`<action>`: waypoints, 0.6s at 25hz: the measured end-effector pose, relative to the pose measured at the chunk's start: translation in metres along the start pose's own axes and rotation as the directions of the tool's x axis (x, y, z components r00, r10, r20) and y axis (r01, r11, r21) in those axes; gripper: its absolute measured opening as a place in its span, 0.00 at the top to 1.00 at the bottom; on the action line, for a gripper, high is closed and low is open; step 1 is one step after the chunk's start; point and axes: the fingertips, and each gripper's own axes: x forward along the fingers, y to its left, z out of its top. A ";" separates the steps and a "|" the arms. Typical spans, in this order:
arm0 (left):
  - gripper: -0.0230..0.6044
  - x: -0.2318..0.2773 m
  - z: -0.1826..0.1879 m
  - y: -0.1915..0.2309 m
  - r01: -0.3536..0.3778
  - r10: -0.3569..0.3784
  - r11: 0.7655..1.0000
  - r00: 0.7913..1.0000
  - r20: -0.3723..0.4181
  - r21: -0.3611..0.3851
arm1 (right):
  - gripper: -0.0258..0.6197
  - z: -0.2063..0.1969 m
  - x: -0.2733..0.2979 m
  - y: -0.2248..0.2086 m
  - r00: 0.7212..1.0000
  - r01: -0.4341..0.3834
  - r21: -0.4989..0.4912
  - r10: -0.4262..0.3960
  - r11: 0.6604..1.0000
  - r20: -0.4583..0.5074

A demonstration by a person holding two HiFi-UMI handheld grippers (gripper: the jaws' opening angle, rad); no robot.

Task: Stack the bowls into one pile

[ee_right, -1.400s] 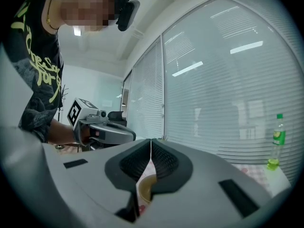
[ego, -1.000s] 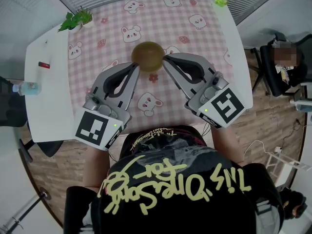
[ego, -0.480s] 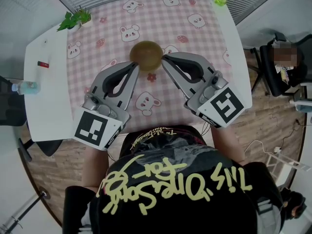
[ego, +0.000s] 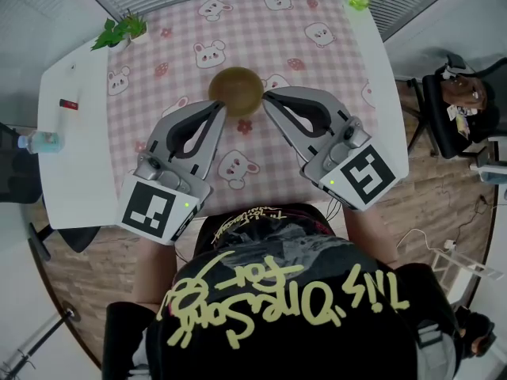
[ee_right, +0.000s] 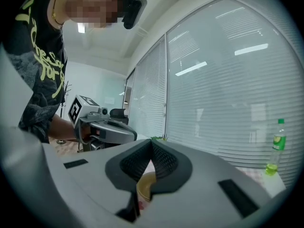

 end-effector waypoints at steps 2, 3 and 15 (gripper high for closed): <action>0.97 0.000 0.003 0.000 -0.005 0.005 1.000 1.000 -0.002 0.004 | 0.96 0.002 -0.001 0.000 1.000 -0.001 0.000 0.001 1.000 -0.004; 0.97 -0.001 0.004 0.000 -0.007 0.007 1.000 1.000 -0.006 0.002 | 0.96 0.002 -0.001 0.000 1.000 0.001 0.003 -0.001 1.000 -0.005; 0.97 0.004 -0.008 0.000 -0.011 0.011 1.000 1.000 -0.013 -0.004 | 0.96 -0.008 0.001 -0.003 1.000 0.000 0.020 0.000 1.000 -0.001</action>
